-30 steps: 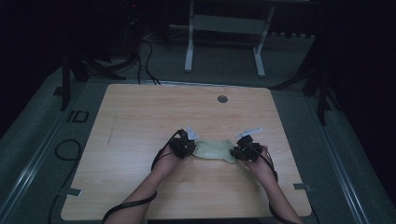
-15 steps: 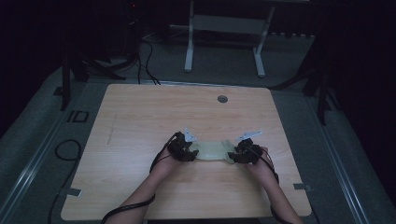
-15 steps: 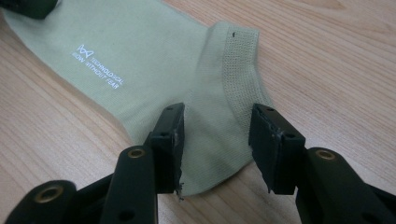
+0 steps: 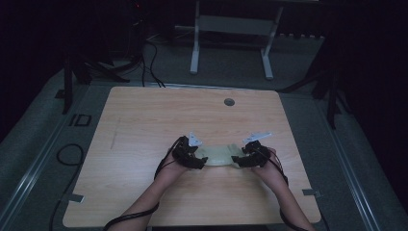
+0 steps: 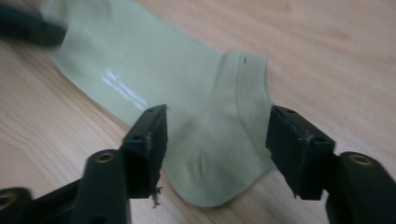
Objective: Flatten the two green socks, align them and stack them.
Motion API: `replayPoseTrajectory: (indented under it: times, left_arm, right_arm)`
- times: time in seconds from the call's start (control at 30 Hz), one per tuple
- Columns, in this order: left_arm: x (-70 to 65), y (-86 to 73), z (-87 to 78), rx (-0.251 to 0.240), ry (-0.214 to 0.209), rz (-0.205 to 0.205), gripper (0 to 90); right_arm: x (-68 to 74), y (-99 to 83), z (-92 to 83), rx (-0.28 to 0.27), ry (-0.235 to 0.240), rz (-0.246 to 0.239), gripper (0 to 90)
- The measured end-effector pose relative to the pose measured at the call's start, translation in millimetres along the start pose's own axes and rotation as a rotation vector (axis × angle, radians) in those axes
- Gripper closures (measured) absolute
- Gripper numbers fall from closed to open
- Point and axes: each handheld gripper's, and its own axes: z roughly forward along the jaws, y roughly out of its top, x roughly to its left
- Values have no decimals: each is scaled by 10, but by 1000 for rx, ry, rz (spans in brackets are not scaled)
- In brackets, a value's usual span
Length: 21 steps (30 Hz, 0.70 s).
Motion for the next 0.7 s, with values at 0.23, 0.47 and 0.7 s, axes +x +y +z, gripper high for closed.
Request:
replayPoseTrajectory:
  times: [0.23, 0.47, 0.7]
  left_arm:
    - [19, -11, -108, -28, 35, -18, 132]
    - [95, -170, -142, -26, 39, -92, 54]
    - [149, -304, -252, -34, 76, -120, 54]
  right_arm:
    - [-26, -1, -95, -43, 59, 29, 189]
    - [-59, -127, -53, -62, 37, 16, 159]
    - [-134, -234, -74, -57, -13, 28, 159]
